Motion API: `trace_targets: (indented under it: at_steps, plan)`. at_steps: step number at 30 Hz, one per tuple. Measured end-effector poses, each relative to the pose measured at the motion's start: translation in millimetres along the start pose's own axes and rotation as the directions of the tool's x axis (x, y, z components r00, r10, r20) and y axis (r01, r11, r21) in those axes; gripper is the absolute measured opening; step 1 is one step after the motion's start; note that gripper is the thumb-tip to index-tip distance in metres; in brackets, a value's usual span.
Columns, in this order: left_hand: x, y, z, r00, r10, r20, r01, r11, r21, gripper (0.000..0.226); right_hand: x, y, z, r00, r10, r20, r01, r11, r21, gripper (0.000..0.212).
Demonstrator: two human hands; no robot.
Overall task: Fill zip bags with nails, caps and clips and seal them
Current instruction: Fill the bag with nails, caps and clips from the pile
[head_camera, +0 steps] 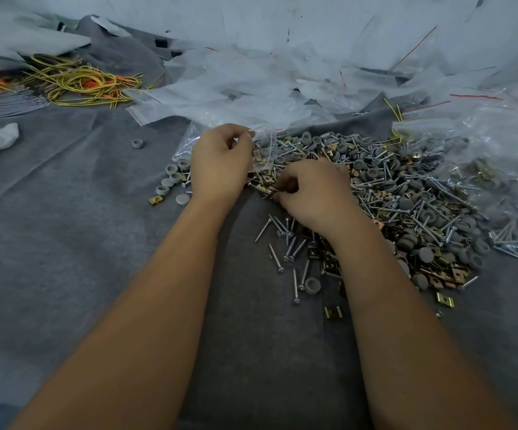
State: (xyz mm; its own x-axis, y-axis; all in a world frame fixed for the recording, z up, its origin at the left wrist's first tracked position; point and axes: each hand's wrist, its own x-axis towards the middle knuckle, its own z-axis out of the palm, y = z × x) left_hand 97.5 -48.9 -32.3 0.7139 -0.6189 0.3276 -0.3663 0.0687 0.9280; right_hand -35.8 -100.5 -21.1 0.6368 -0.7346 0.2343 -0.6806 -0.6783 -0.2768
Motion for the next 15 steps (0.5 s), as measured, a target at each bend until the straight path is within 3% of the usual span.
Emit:
trace_targets:
  at_steps: [4, 11, 15]
  plan:
    - [-1.5, 1.3, 0.1, 1.0, -0.005, 0.015, 0.005, 0.999, -0.048, 0.013, -1.0, 2.1, 0.1, 1.0, -0.031, 0.0, 0.031, 1.0, 0.004, 0.006]
    - [-3.0, 1.8, -0.1, 0.999, 0.017, 0.034, -0.016, 1.0, -0.017, 0.013, -3.7, 0.4, -2.9, 0.957, 0.04, -0.286, 0.049, 0.954, 0.297, 0.005]
    - [-6.6, 4.6, 1.1, 0.995, 0.059, 0.085, -0.059, 0.998, 0.001, 0.014, -2.5, -2.6, -3.5, 0.947, -0.054, -0.317, 0.131, 0.965, 0.226, 0.014]
